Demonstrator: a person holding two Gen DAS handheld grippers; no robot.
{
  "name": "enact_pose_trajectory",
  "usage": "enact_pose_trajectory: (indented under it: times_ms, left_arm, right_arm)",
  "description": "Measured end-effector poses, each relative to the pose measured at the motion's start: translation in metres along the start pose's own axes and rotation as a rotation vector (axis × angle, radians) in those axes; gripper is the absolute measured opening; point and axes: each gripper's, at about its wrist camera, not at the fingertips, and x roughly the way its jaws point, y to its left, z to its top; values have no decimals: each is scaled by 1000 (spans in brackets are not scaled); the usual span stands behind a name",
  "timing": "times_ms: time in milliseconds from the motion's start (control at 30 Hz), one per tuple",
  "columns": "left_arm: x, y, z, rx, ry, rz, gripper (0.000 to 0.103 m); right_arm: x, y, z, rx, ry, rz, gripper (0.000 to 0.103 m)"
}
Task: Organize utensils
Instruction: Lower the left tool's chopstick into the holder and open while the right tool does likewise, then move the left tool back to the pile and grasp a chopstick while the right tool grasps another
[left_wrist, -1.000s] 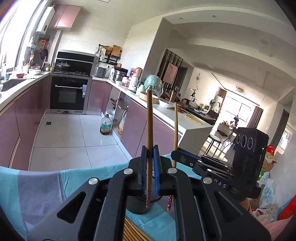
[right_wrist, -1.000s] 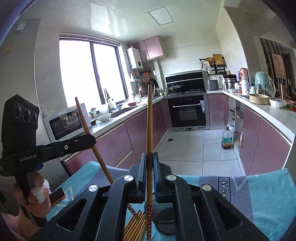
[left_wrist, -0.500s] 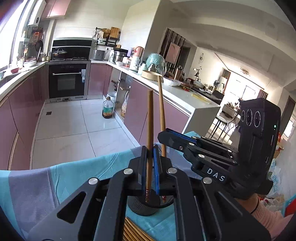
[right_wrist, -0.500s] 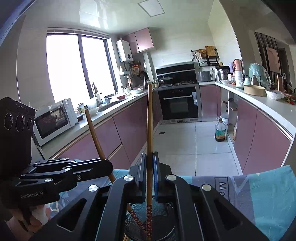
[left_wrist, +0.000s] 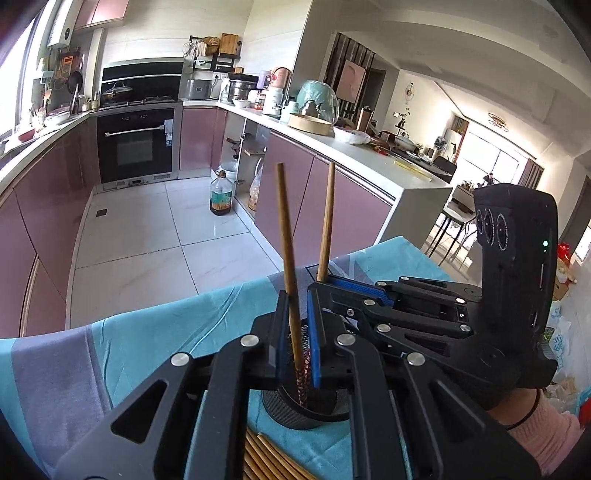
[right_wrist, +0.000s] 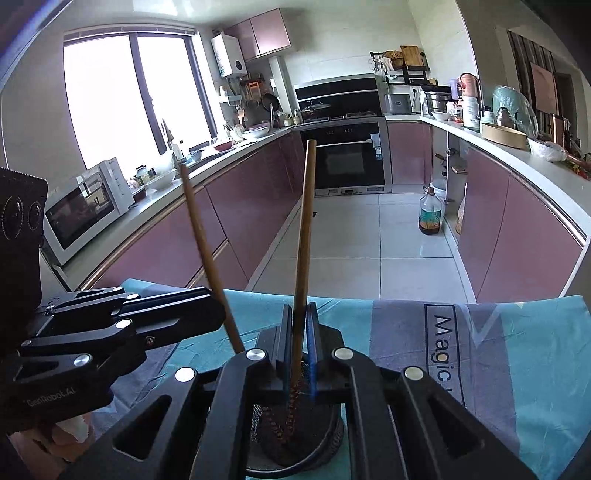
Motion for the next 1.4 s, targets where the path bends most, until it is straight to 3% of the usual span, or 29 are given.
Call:
enact_pose_trajectory:
  times_ms: [67,433,633,833,1133,1400]
  left_arm:
    - [3,2,-2,-7,2,11,21]
    - [-28,15,-21,-4,-64,99,41]
    - [-60,19,-53,31,-82,164,54]
    - [-75,29,-102,30,-11,192,56]
    - [-70,44,-168,-25,105,211,56]
    - [-56,39,-195,-49,186,195,56]
  right_arm:
    - [0,0,-2,3,-1,-8,11]
    - [-27,-4,-9,8,-66,-52,25]
    - [-74,13,-25,-42,-132,30,34]
    - [-80,36,-62,-99,-37,121,35]
    - [-45,44,-112,-82,122,92,35]
    - [-29,53,-130,-86,200,82,35]
